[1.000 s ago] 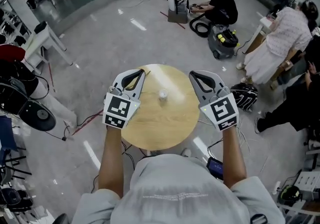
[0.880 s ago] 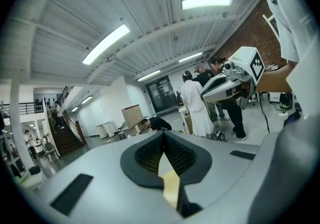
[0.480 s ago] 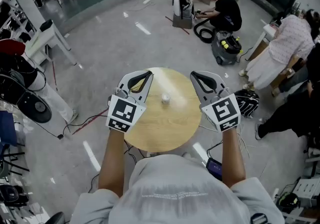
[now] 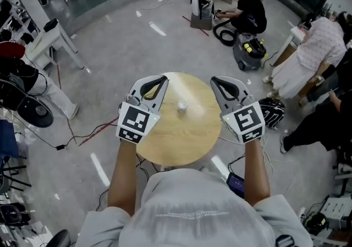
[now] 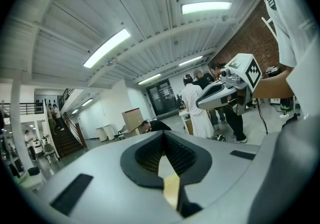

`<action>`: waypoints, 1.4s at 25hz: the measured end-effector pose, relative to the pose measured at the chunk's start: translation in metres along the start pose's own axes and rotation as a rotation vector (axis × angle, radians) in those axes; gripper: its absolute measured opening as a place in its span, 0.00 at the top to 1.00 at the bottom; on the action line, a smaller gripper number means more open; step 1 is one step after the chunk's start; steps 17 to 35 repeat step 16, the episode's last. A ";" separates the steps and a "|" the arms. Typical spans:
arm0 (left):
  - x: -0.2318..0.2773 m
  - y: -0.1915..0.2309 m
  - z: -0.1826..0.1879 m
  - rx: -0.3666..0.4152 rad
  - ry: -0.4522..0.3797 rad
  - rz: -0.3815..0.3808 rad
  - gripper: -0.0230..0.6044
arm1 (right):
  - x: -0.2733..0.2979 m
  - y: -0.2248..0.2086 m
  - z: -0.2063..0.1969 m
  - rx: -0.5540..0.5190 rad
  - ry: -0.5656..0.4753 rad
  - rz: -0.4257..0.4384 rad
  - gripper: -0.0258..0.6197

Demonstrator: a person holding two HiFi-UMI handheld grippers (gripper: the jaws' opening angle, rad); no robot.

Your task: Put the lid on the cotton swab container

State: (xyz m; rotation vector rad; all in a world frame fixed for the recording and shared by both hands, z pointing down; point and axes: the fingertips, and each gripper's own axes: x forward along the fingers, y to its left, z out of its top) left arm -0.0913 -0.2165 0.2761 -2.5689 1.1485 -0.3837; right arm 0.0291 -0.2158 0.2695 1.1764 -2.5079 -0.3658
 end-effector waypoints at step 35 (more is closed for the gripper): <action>0.000 0.006 -0.016 -0.017 0.012 -0.003 0.93 | 0.013 0.005 -0.008 0.012 0.012 0.001 0.92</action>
